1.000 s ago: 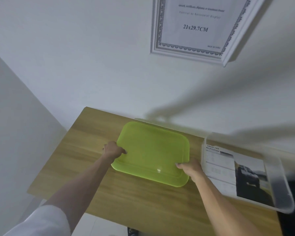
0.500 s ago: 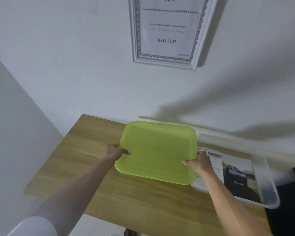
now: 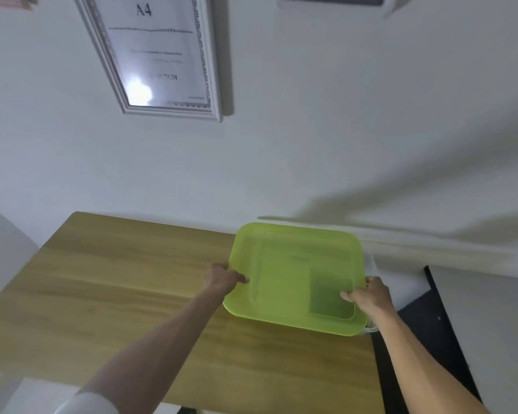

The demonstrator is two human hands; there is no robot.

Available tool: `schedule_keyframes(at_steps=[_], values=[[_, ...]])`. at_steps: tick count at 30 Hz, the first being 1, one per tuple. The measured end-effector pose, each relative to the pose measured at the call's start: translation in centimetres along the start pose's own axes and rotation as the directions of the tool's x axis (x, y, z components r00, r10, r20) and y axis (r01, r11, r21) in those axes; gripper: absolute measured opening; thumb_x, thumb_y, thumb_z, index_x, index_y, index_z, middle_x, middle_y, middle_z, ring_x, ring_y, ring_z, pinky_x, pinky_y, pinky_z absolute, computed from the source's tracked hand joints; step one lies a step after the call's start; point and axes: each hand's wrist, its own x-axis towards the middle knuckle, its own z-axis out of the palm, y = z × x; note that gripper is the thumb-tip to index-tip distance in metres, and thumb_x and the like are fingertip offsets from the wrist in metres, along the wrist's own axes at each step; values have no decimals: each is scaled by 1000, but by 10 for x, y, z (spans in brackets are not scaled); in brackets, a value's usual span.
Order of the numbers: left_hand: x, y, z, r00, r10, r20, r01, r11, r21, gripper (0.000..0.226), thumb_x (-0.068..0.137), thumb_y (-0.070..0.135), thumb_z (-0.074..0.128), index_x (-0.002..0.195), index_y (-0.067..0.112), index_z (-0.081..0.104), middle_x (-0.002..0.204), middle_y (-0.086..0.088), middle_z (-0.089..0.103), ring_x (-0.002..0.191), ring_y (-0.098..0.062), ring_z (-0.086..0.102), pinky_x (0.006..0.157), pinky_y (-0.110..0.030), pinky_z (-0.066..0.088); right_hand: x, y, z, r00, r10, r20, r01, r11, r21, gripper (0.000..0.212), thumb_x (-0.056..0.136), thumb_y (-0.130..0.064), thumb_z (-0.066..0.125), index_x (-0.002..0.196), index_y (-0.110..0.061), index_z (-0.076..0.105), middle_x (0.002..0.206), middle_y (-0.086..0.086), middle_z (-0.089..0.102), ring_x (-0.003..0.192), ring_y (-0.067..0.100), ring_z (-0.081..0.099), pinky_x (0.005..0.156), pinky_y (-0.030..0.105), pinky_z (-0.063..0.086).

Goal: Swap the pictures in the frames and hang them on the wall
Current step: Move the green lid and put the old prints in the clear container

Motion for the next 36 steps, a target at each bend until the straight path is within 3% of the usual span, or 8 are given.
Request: schedule_keyframes(at_steps=[2, 5, 12, 18, 23, 27, 32, 36], values=[[-5, 5, 22, 1000, -8, -19, 8, 1000, 12, 45, 57, 21, 88, 99, 16, 74, 94, -2, 73, 89, -25, 65, 78, -32, 53, 13, 12, -14, 1000, 11, -3, -11, 1000, 0, 56, 70, -18, 88, 118, -8, 62, 117, 13, 65, 105, 29, 65, 96, 42, 53], [-8, 8, 48, 999, 9, -51, -7, 999, 54, 66, 53, 29, 89, 115, 16, 71, 106, -4, 73, 101, -27, 65, 89, -39, 54, 31, 25, -30, 1000, 16, -4, -16, 1000, -4, 54, 70, -19, 86, 117, -8, 62, 121, 14, 61, 100, 30, 65, 94, 42, 54], [-12, 15, 76, 992, 19, -127, -4, 993, 118, 84, 64, 28, 88, 138, 11, 53, 132, -8, 62, 123, -28, 55, 96, -35, 47, 65, 42, -37, 999, 40, 12, -40, 998, -53, 75, 66, -29, 86, 130, -8, 53, 130, 14, 54, 104, 32, 63, 96, 43, 53], [-3, 16, 78, 990, -19, -143, 45, 981, 187, 83, 61, 30, 89, 135, 10, 57, 130, -9, 63, 123, -29, 55, 97, -37, 47, 66, 30, -37, 996, 48, 69, -38, 991, -129, 64, 69, -27, 83, 122, -1, 57, 114, 14, 66, 103, 31, 65, 78, 31, 52], [4, 17, 81, 990, -32, -136, 62, 973, 223, 82, 61, 29, 90, 133, 8, 58, 131, -10, 62, 122, -30, 55, 95, -37, 48, 66, 22, -37, 995, 76, 59, -62, 976, -206, 66, 72, -25, 84, 124, 1, 50, 118, 16, 62, 106, 33, 62, 78, 32, 50], [6, 17, 84, 988, -20, -154, 64, 957, 285, 79, 65, 30, 88, 134, 7, 57, 131, -12, 62, 122, -31, 55, 96, -37, 48, 60, 17, -37, 997, 75, 28, -62, 945, -322, 51, 73, -30, 81, 108, -6, 54, 104, 10, 64, 94, 28, 63, 84, 37, 49], [7, 20, 87, 987, -34, -156, 84, 942, 326, 67, 67, 30, 87, 124, 6, 62, 123, -15, 64, 115, -33, 58, 89, -37, 50, 55, 14, -35, 997, 64, 35, -48, 939, -341, 43, 73, -24, 80, 100, -2, 55, 104, 17, 63, 83, 28, 64, 59, 30, 47], [7, 21, 90, 986, -29, -162, 88, 926, 368, 61, 67, 31, 87, 117, 7, 62, 124, -16, 57, 110, -34, 58, 87, -39, 50, 52, 12, -36, 998, 45, 54, -20, 915, -402, 36, 77, -27, 78, 87, -4, 53, 105, 18, 61, 81, 27, 62, 55, 29, 43]])
